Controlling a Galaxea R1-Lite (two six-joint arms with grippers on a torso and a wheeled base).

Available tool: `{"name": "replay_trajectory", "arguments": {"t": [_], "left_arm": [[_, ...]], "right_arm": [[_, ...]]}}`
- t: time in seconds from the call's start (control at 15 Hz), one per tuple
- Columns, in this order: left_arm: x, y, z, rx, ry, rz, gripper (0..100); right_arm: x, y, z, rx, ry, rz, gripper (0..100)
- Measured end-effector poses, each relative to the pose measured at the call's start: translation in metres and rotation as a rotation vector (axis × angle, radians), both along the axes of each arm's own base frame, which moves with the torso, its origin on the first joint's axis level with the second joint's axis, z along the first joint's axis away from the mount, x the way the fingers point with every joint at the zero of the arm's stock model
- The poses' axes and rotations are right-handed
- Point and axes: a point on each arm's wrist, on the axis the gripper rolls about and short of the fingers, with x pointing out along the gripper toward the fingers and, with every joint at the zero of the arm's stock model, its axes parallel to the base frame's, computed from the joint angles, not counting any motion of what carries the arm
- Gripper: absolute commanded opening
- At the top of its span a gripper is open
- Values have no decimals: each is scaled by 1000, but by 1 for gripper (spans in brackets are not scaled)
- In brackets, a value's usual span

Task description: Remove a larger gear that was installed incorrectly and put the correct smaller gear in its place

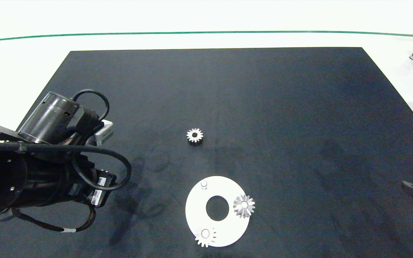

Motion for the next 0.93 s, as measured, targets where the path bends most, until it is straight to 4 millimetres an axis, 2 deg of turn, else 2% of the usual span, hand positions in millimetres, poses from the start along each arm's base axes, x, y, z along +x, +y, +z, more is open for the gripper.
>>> {"name": "replay_trajectory", "arguments": {"t": [0.07, 0.13, 0.4, 0.67, 0.8, 0.93], "left_arm": [[4, -3, -2, -10, -8, -3, 28], [8, -6, -5, -15, -11, -6, 100], [9, -16, -14, -11, 11, -25, 100], [8, -14, -6, -34, -20, -11, 100], [2, -11, 7, -71, -67, -5, 100], [-9, -5, 25, -112, -135, -5, 100]], "right_arm": [[-1, 0, 0, 0, -3, -5, 100], [-2, -1, 0, 1, -6, -8, 100], [-2, -1, 0, 1, -7, -9, 100], [2, 0, 1, -12, -3, -8, 100], [14, 3, 11, -27, -1, 3, 100], [38, 9, 34, -30, -13, 12, 100]]}}
